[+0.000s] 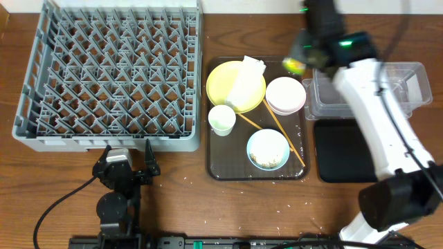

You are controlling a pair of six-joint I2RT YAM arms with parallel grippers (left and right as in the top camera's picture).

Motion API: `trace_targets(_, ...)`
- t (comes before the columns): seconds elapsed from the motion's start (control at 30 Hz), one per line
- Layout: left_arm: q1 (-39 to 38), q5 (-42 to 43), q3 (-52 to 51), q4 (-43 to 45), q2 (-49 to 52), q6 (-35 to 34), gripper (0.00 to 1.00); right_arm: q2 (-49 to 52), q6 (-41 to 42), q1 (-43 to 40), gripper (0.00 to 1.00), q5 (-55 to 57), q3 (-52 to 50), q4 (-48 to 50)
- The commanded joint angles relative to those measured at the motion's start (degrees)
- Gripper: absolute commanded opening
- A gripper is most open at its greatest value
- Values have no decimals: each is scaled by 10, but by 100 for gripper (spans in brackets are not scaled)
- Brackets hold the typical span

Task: Sort waste into correct bins and load items into the dishwasher
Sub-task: 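Carry the wrapper with right gripper and drop it in the clear bin, then return right gripper to the yellow plate and grasp the white tissue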

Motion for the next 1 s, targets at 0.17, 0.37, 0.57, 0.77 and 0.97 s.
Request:
trace_targets(0.17, 2, -7, -17, -6, -2, 3, 95, 35, 233, -132, 1, 1, -90, -42)
trace_targets(0.37, 2, -7, -17, -6, -2, 3, 95, 35, 246, -161, 12, 2, -179, 84)
trace_targets(0.57, 2, -7, -17, -6, -2, 3, 95, 17, 151, -160, 84, -28, -169, 107)
trace_targets(0.77, 2, -7, -17, -6, -2, 3, 95, -56, -29, -137, 84, -155, -139, 151)
trace_targets(0.97, 2, -7, -17, -6, -2, 3, 95, -89, -42, -16, 85, -141, -136, 199)
